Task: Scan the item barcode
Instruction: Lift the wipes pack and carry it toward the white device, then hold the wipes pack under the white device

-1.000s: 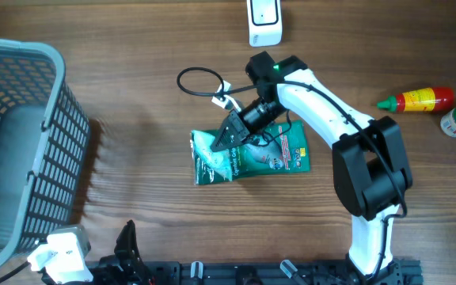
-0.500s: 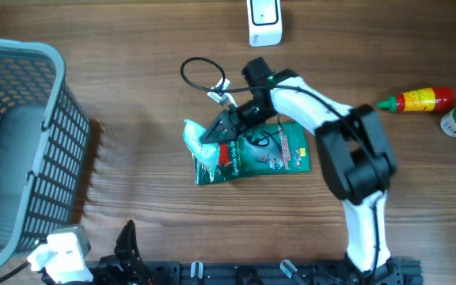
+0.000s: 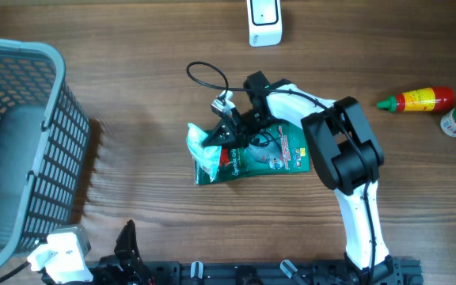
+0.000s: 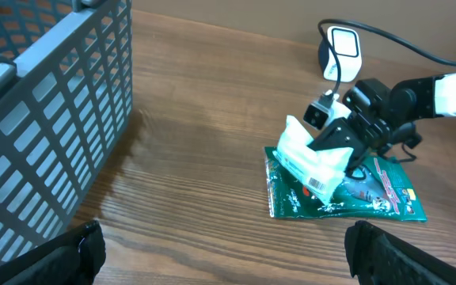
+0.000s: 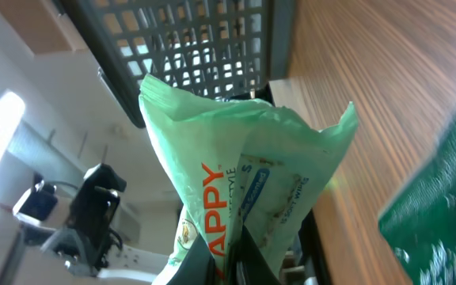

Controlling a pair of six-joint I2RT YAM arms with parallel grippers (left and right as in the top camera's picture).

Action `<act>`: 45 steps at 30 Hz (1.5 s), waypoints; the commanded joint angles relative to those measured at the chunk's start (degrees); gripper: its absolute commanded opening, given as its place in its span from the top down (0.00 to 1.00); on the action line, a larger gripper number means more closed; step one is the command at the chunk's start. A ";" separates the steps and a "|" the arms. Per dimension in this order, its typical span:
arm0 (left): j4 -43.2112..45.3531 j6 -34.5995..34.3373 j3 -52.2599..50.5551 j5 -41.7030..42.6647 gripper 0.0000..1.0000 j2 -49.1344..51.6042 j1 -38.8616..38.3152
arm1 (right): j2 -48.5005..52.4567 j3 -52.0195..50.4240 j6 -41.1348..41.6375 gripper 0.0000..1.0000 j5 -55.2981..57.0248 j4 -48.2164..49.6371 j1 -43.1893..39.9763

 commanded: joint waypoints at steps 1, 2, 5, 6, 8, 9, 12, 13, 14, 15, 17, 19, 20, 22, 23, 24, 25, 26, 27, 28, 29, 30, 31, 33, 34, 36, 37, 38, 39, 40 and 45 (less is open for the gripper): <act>0.13 0.09 -0.20 0.48 0.00 -0.15 0.33 | -7.76 0.61 -4.42 0.95 15.98 -9.20 -3.30; 0.13 0.09 -0.20 0.48 0.00 -0.15 0.33 | -10.84 0.61 -5.66 0.95 22.73 -13.09 -4.42; 0.13 0.09 -0.20 0.48 0.00 -0.15 0.33 | -21.66 0.61 -8.04 0.95 34.40 -20.39 -6.97; 0.13 0.09 -0.20 0.48 0.00 -0.15 0.33 | -25.33 0.59 -8.02 0.95 37.35 -21.22 -7.41; 0.13 0.09 -0.20 0.48 0.00 -0.15 0.33 | -32.98 0.59 -7.45 0.95 45.24 -20.26 -7.61; 0.13 0.09 -0.20 0.48 0.00 -0.15 0.33 | -34.97 0.59 -6.38 0.96 48.30 -19.23 -7.61; 0.13 0.09 -0.20 0.50 0.00 -0.15 0.33 | -41.20 0.59 3.67 0.95 70.14 -11.28 -7.58; 0.13 0.09 -0.20 0.48 0.00 -0.15 0.33 | -41.90 0.59 7.19 0.96 75.69 -9.33 -7.58; 0.13 0.09 -0.20 0.48 0.00 -0.15 0.33 | -42.05 0.59 9.18 0.95 78.79 -8.11 -7.58; 0.13 0.09 -0.20 0.48 0.00 -0.15 0.33 | -41.97 0.59 11.02 0.95 81.02 -6.78 -7.58; 0.13 0.09 -0.20 0.48 0.00 -0.15 0.33 | -40.41 0.55 11.54 0.94 81.88 -2.32 -7.61; 0.13 0.09 -0.20 0.48 0.00 -0.15 0.33 | -38.49 0.55 11.56 0.90 81.88 4.35 -7.61; 0.13 0.09 -0.20 0.48 0.00 -0.15 0.33 | -37.13 0.55 11.50 0.90 82.36 9.46 -7.61; 0.13 0.09 -0.20 0.48 0.00 -0.15 0.33 | -35.15 0.55 11.56 0.95 86.33 16.41 -7.61; 0.13 0.09 -0.20 0.48 0.00 -0.15 0.33 | -34.16 0.55 11.58 0.95 88.21 19.10 -7.61; 0.13 0.09 -0.20 0.48 0.00 -0.15 0.33 | -32.98 0.55 11.54 0.95 89.59 21.79 -7.61; 0.13 0.09 -0.20 0.48 0.00 -0.15 0.33 | -31.93 0.55 11.50 0.95 90.25 23.82 -7.61; 0.13 0.09 -0.20 0.48 0.00 -0.15 0.33 | -29.77 0.55 11.19 0.95 90.40 27.50 -7.61; 0.13 0.09 -0.20 0.48 0.00 -0.15 0.33 | -28.72 0.55 11.19 0.95 90.40 28.81 -7.61; 0.13 0.09 -0.20 0.48 0.00 -0.15 0.33 | -27.39 0.61 11.43 0.95 90.38 29.31 -7.61; 0.13 0.09 -0.20 0.48 0.00 -0.15 0.33 | -26.49 0.61 12.46 0.84 89.66 28.33 -7.58; 0.13 0.09 -0.20 0.48 0.00 -0.15 0.33 | -26.16 0.59 13.55 0.65 88.98 27.69 -7.52; 0.13 0.09 -0.20 0.48 0.00 -0.15 0.33 | -25.38 0.59 13.79 0.54 87.34 27.52 -7.37; 0.13 0.09 -0.20 0.48 0.00 -0.15 0.33 | -23.76 0.59 14.47 0.35 86.53 27.50 -6.62; 0.13 0.09 -0.20 0.48 0.00 -0.15 0.33 | -22.75 0.59 14.49 0.33 86.77 27.54 -6.10; 0.13 0.09 -0.20 0.48 0.00 -0.15 0.33 | -20.09 0.59 14.64 0.32 87.43 28.37 -4.50; 0.13 0.09 -0.20 0.48 0.00 -0.15 0.33 | -18.32 0.59 14.95 0.32 87.45 29.64 -3.52; 0.13 0.09 -0.20 0.48 0.00 -0.15 0.33 | -15.93 0.59 16.90 0.32 89.18 31.69 -2.40; 0.13 0.09 -0.20 0.50 0.00 -0.15 0.33 | -14.45 0.59 18.47 0.31 91.25 33.29 -1.68; 0.13 0.09 -0.20 0.48 0.00 -0.15 0.33 | -12.83 0.59 20.28 0.32 93.79 35.50 -0.90; 0.13 0.09 -0.20 0.48 0.00 -0.15 0.33 | -9.01 0.61 22.69 0.33 103.80 42.29 2.75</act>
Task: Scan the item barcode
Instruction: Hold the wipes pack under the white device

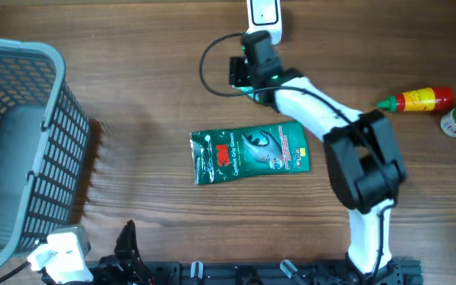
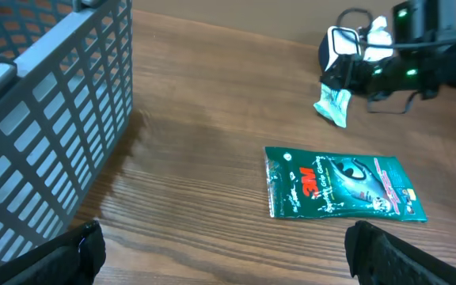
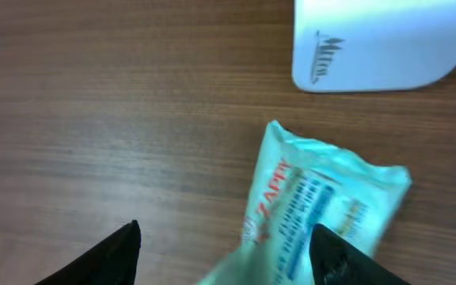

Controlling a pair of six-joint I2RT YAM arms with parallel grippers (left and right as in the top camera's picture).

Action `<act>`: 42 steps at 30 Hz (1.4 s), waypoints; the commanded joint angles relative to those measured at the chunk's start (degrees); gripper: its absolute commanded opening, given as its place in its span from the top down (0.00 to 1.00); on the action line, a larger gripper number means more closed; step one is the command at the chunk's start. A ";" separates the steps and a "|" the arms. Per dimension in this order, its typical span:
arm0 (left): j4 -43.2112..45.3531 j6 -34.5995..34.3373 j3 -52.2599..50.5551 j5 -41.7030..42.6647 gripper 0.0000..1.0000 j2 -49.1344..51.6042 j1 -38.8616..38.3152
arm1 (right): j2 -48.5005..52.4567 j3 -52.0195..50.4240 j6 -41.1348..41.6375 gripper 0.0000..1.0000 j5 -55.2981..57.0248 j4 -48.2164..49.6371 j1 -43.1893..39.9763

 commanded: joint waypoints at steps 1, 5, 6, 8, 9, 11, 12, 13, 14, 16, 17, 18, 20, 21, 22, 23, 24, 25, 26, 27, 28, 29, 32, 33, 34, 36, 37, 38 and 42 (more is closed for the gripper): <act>0.15 0.07 -0.20 0.46 0.00 -0.15 0.33 | 1.75 0.70 3.69 0.33 11.41 1.79 2.01; 0.15 0.07 -0.20 0.46 0.00 -0.15 0.33 | 4.15 0.70 3.67 0.34 13.18 0.98 2.43; 0.15 0.07 -0.20 0.46 0.00 -0.15 0.33 | 4.81 0.70 3.65 0.35 13.16 0.55 2.43; 0.15 0.07 -0.20 0.46 0.00 -0.15 0.33 | 5.68 0.68 3.65 0.38 12.87 -0.90 2.43; 0.15 0.07 -0.20 0.46 0.00 -0.15 0.33 | 5.99 0.70 3.63 0.40 12.74 -2.27 2.43; 0.15 0.07 -0.20 0.46 0.00 -0.15 0.33 | 5.90 0.70 3.63 0.44 12.83 -7.56 2.43; 0.15 0.07 -0.20 0.46 0.00 -0.15 0.33 | 5.55 0.70 3.65 0.45 12.92 -9.94 2.43; 0.15 0.07 -0.20 0.46 0.00 -0.15 0.33 | 4.94 0.70 3.72 0.46 12.92 -13.09 2.43; 0.15 0.07 -0.20 0.46 0.00 -0.15 0.33 | 4.37 0.70 4.46 0.46 12.92 -15.43 2.43; 0.15 0.07 -0.20 0.46 0.00 -0.15 0.33 | 2.32 0.70 5.51 0.46 12.92 -20.50 2.43; 0.15 0.07 -0.20 0.46 0.00 -0.15 0.33 | 1.05 0.70 5.07 0.45 12.92 -21.68 2.43; 0.15 0.07 -0.20 0.46 0.00 -0.15 0.33 | -0.17 0.72 4.46 0.44 12.72 -22.29 2.43; 0.15 0.07 -0.20 0.46 0.00 -0.15 0.33 | -3.93 0.74 1.73 0.34 11.63 -22.97 2.45; 0.15 0.07 -0.20 0.46 0.00 -0.15 0.33 | -5.62 0.74 0.92 0.30 10.71 -22.93 2.45; 0.15 0.07 -0.20 0.46 0.00 -0.15 0.33 | -7.28 0.74 0.94 0.28 9.70 -23.08 2.43; 0.15 0.07 -0.20 0.46 0.00 -0.15 0.33 | -8.13 0.74 1.70 0.28 9.84 -23.12 2.43; 0.15 0.07 -0.20 0.46 0.00 -0.15 0.33 | -8.17 0.74 2.29 0.28 10.14 -22.77 2.43; 0.15 0.07 -0.20 0.46 0.00 -0.15 0.33 | -7.72 0.72 2.89 0.28 10.14 -22.40 2.38; 0.15 0.07 -0.20 0.46 0.00 -0.15 0.33 | -6.67 0.72 4.50 0.29 10.08 -22.18 2.34; 0.15 0.07 -0.20 0.46 0.00 -0.15 0.33 | -5.51 0.72 6.08 0.30 9.90 -22.14 2.32; 0.15 0.07 -0.20 0.46 0.00 -0.15 0.33 | -4.07 0.72 7.78 0.31 9.90 -22.01 2.32; 0.15 0.07 -0.20 0.46 0.00 -0.15 0.33 | -2.43 0.72 8.57 0.32 9.90 -21.59 2.32; 0.15 0.07 -0.20 0.46 0.00 -0.15 0.33 | 2.14 0.72 8.57 0.32 9.73 -19.56 2.32; 0.15 0.07 -0.20 0.46 0.00 -0.15 0.33 | 3.10 0.72 8.59 0.33 9.79 -19.41 2.32; 0.15 0.07 -0.20 0.46 0.00 -0.15 0.33 | 3.91 0.72 8.85 0.37 9.94 -19.50 2.32; 0.15 0.07 -0.20 0.46 0.00 -0.15 0.33 | 4.52 0.72 9.46 0.49 9.92 -20.06 2.32; 0.15 0.07 -0.20 0.46 0.00 -0.15 0.33 | 4.50 0.74 9.42 0.64 9.92 -20.11 2.32; 0.15 0.07 -0.20 0.46 0.00 -0.15 0.33 | 4.28 0.81 9.38 0.73 9.88 -20.15 2.32; 0.15 0.07 -0.20 0.46 0.00 -0.15 0.33 | 2.03 2.73 5.90 0.95 8.61 -24.17 2.29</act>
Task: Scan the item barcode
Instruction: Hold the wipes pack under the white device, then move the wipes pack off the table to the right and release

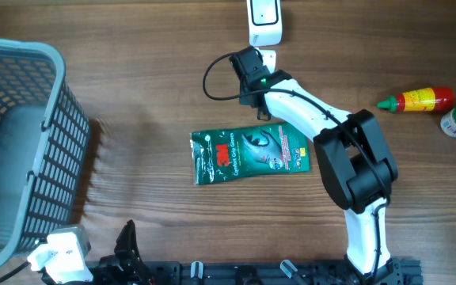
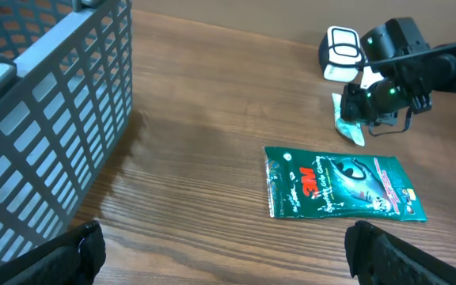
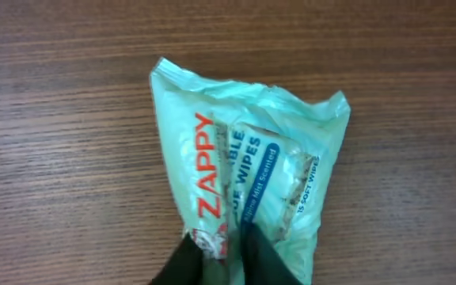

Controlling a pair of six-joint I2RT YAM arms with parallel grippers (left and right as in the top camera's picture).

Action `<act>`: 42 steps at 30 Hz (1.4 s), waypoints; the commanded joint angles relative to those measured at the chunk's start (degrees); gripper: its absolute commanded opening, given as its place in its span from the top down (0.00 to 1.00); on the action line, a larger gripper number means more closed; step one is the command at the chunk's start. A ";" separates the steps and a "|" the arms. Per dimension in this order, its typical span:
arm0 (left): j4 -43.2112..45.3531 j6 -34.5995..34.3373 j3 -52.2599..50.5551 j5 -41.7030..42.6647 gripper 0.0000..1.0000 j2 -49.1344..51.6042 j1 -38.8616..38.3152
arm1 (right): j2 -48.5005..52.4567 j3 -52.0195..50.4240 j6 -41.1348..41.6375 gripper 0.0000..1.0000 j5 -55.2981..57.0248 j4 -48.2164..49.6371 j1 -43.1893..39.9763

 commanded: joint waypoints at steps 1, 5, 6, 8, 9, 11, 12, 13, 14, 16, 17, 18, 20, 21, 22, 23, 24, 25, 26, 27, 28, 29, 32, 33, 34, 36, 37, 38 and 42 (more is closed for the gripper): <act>0.13 0.07 -0.20 0.48 0.00 -0.15 0.33 | -0.68 0.57 -3.54 0.95 -5.22 -3.19 -0.11; 0.13 0.07 -0.20 0.48 0.00 -0.15 0.33 | -8.68 1.29 -10.91 0.96 -19.76 -7.45 -2.91; 0.13 0.07 -0.20 0.48 0.00 -0.15 0.33 | -11.91 1.29 -14.67 0.96 -29.57 -9.77 -5.81; 0.13 0.07 -0.20 0.48 0.00 -0.15 0.33 | -14.67 1.29 -19.96 0.96 -46.23 -12.72 -10.60; 0.13 0.07 -0.20 0.48 0.00 -0.15 0.33 | -15.45 1.29 -22.32 0.96 -56.24 -14.45 -13.49; 0.13 0.07 -0.20 0.48 0.00 -0.15 0.33 | -15.63 1.27 -26.82 0.95 -77.83 -18.95 -19.91; 0.13 0.07 -0.20 0.48 0.00 -0.15 0.33 | -15.54 1.09 -28.79 0.96 -84.63 -20.83 -22.21; 0.13 0.07 -0.20 0.48 0.00 -0.15 0.33 | -15.52 0.79 -30.16 0.95 -91.47 -23.08 -24.81; 0.13 0.07 -0.20 0.48 0.00 -0.15 0.33 | -15.52 0.74 -29.99 0.96 -95.95 -25.53 -26.84; 0.13 0.07 -0.20 0.48 0.00 -0.15 0.33 | -15.52 0.74 -29.27 0.96 -101.29 -30.60 -30.01; 0.13 0.07 -0.20 0.48 0.00 -0.15 0.33 | -15.52 0.74 -27.21 0.96 -101.57 -32.13 -30.82; 0.13 0.07 -0.20 0.48 0.00 -0.15 0.33 | -15.52 0.74 -25.03 0.96 -101.50 -33.53 -31.47; 0.13 0.07 -0.20 0.50 0.00 -0.15 0.33 | -15.52 0.74 -23.63 0.96 -101.85 -35.56 -32.46; 0.13 0.07 -0.20 0.48 0.00 -0.15 0.33 | -15.52 0.74 -23.71 0.96 -101.74 -35.60 -32.63; 0.13 0.07 -0.20 0.48 0.00 -0.15 0.33 | -15.52 0.74 -24.39 0.96 -101.24 -35.47 -32.63; 0.13 0.07 -0.20 0.48 0.00 -0.15 0.33 | -15.52 0.74 -25.07 0.95 -99.14 -35.10 -32.61; 0.13 0.07 -0.20 0.48 0.00 -0.15 0.33 | -15.52 0.74 -26.21 0.95 -95.47 -34.32 -32.61; 0.13 0.07 -0.20 0.50 0.00 -0.15 0.33 | -15.52 0.74 -27.43 0.95 -90.88 -33.62 -32.61; 0.13 0.07 -0.20 0.48 0.00 -0.15 0.33 | -15.52 0.74 -27.47 0.96 -86.18 -32.39 -32.57; 0.13 0.07 -0.20 0.48 0.00 -0.15 0.33 | -15.54 0.74 -27.50 0.95 -82.47 -31.01 -32.52; 0.13 0.07 -0.20 0.48 0.00 -0.15 0.33 | -15.65 0.74 -28.30 0.95 -79.08 -29.16 -32.37; 0.13 0.07 -0.20 0.50 0.00 -0.15 0.33 | -15.65 0.74 -29.77 0.95 -77.02 -27.54 -32.11; 0.13 0.07 -0.20 0.48 0.00 -0.15 0.33 | -15.63 0.74 -36.24 0.95 -70.01 -18.47 -29.68; 0.13 0.07 -0.20 0.48 0.00 -0.15 0.33 | -15.63 0.74 -35.98 0.95 -65.94 -14.71 -28.68; 0.13 0.07 -0.20 0.48 0.00 -0.15 0.33 | -15.61 0.74 -35.10 0.95 -61.94 -11.41 -27.69; 0.13 0.07 -0.20 0.48 0.00 -0.15 0.33 | -15.61 0.74 -28.00 0.95 -48.52 -2.12 -25.00; 0.13 0.07 -0.20 0.48 0.00 -0.15 0.33 | -15.61 0.74 -26.25 0.95 -44.59 0.46 -24.20; 0.13 0.07 -0.20 0.48 0.00 -0.15 0.33 | -15.56 0.74 -24.26 0.96 -38.71 3.93 -23.10; 0.13 0.07 -0.20 0.48 0.00 -0.15 0.33 | -13.31 0.74 -22.77 0.96 -26.69 18.73 -19.34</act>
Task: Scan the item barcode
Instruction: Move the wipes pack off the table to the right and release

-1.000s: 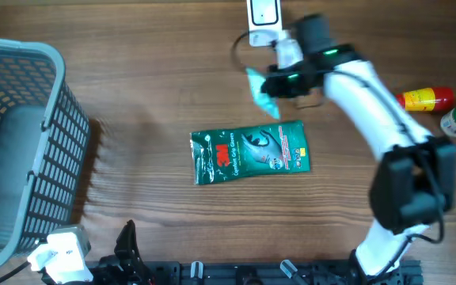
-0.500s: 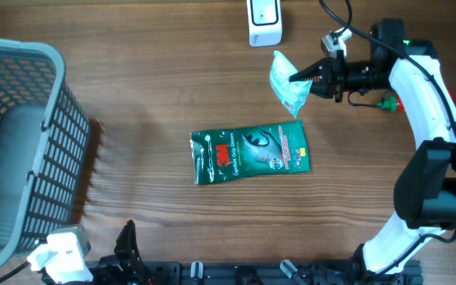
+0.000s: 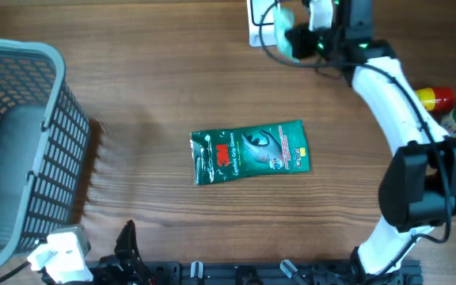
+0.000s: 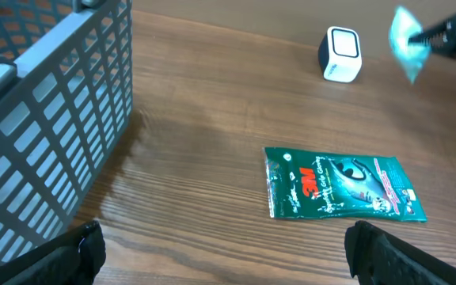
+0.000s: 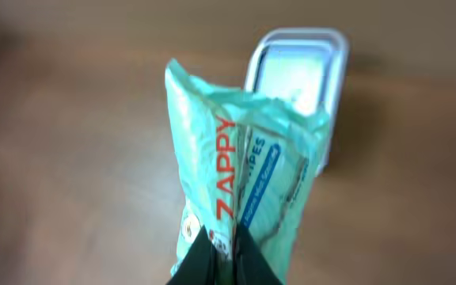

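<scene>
My right gripper (image 5: 220, 257) is shut on a mint-green pack of Zappy wipes (image 5: 244, 182), pinching its lower edge. The pack (image 3: 285, 22) hangs in the air just in front of the white barcode scanner (image 5: 295, 67). From overhead the scanner (image 3: 258, 20) stands at the table's far edge, and the right gripper (image 3: 299, 36) reaches it from the right. In the left wrist view the pack (image 4: 406, 43) floats to the right of the scanner (image 4: 341, 55). My left gripper (image 4: 228, 253) is open and empty near the front edge.
A green 3M pouch (image 3: 250, 153) lies flat mid-table. A tall grey basket (image 3: 22, 142) fills the left side. A red sauce bottle (image 3: 434, 99) and a green-capped bottle lie at the right edge, partly behind the right arm.
The right gripper held the wipes pack low over the table just below the scanner. Now the arm has swung right and the pack is lifted in front of the scanner.
First the right gripper was shut on the wipes pack above the 3M pouch. Then it was by the scanner with its fingers apart around the pack. Later it was shut on the pack below the scanner, and now holds it up at the scanner. The left arm stayed still.
</scene>
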Controlling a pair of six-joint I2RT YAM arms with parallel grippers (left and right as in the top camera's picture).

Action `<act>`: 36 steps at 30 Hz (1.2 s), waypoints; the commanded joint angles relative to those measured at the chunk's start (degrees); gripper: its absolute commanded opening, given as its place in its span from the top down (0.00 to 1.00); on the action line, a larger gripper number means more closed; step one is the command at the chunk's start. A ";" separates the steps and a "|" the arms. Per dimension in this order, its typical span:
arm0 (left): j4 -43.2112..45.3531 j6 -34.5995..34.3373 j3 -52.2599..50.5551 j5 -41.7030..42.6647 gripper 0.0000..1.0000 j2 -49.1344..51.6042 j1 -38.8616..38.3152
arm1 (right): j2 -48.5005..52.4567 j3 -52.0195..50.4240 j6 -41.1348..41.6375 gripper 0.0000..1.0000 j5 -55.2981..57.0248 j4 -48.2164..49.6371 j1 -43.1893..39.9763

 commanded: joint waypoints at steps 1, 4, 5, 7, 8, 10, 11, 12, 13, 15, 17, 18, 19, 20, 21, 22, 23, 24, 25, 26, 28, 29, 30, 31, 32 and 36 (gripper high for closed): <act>0.13 0.07 -0.20 0.48 0.00 -0.15 0.33 | 3.10 0.61 3.04 0.96 12.85 9.92 2.01; 0.13 0.07 -0.20 0.48 0.00 -0.15 0.33 | 8.07 1.60 4.13 0.95 12.85 20.24 2.60; 0.13 0.07 -0.20 0.48 0.00 -0.15 0.33 | 10.34 2.89 5.03 0.96 12.83 22.80 2.75; 0.13 0.07 -0.20 0.48 0.00 -0.15 0.33 | 14.97 6.51 6.23 0.95 12.85 26.14 3.28; 0.13 0.07 -0.20 0.48 0.00 -0.15 0.33 | 16.90 8.15 6.32 0.96 12.85 27.28 3.58; 0.13 0.07 -0.20 0.48 0.00 -0.15 0.33 | 20.33 11.76 6.58 0.96 13.42 28.33 4.28; 0.13 0.07 -0.20 0.48 0.00 -0.15 0.33 | 22.29 14.47 6.64 0.95 14.23 27.96 4.76; 0.13 0.07 -0.20 0.48 0.00 -0.15 0.33 | 23.10 15.61 6.97 0.95 15.04 27.74 5.07; 0.13 0.07 -0.20 0.50 0.00 -0.15 0.33 | 23.26 15.98 7.87 0.96 15.93 27.82 5.31; 0.13 0.07 -0.20 0.48 0.00 -0.15 0.33 | 23.21 16.11 8.15 0.95 16.11 27.78 5.53; 0.13 0.07 -0.20 0.48 0.00 -0.15 0.33 | 23.21 16.44 8.13 0.95 17.14 27.32 5.51; 0.13 0.07 -0.20 0.48 0.00 -0.15 0.33 | 23.19 16.55 8.09 0.96 18.14 26.82 5.44; 0.13 0.07 -0.20 0.48 0.00 -0.15 0.33 | 23.08 16.90 7.91 0.95 20.11 25.73 5.33; 0.13 0.07 -0.20 0.48 0.00 -0.15 0.33 | 22.60 17.20 7.45 0.95 23.06 24.11 4.92; 0.13 0.07 -0.20 0.48 0.00 -0.15 0.33 | 21.75 17.44 7.45 0.95 26.12 22.23 4.31; 0.13 0.07 -0.20 0.48 0.00 -0.15 0.33 | 20.83 17.51 7.50 0.96 28.17 20.79 3.67; 0.13 0.07 -0.20 0.48 0.00 -0.15 0.33 | 19.10 17.53 7.52 0.96 30.99 18.49 2.36; 0.13 0.07 -0.20 0.48 0.00 -0.15 0.33 | 17.81 17.53 7.54 0.96 32.79 16.94 1.27; 0.13 0.07 -0.20 0.48 0.00 -0.15 0.33 | 16.52 17.53 7.52 0.96 34.47 15.45 0.07; 0.13 0.07 -0.20 0.48 0.00 -0.15 0.33 | 15.04 17.53 7.52 0.96 36.81 13.53 -1.70; 0.13 0.07 -0.20 0.48 0.00 -0.15 0.33 | 13.11 17.53 7.50 0.96 41.29 9.79 -5.62; 0.13 0.07 -0.20 0.48 0.00 -0.15 0.33 | 12.66 17.53 7.48 0.96 43.65 8.09 -7.50; 0.13 0.07 -0.20 0.48 0.00 -0.15 0.33 | 12.57 17.53 7.48 0.96 46.56 6.45 -9.62; 0.13 0.07 -0.20 0.48 0.00 -0.15 0.33 | 12.57 17.51 7.48 0.95 50.31 3.93 -12.57; 0.13 0.07 -0.20 0.48 0.00 -0.15 0.33 | 12.70 17.38 7.50 0.95 52.76 1.36 -15.69; 0.13 0.07 -0.20 0.48 0.00 -0.15 0.33 | 13.44 16.35 8.13 0.95 52.15 -4.72 -26.69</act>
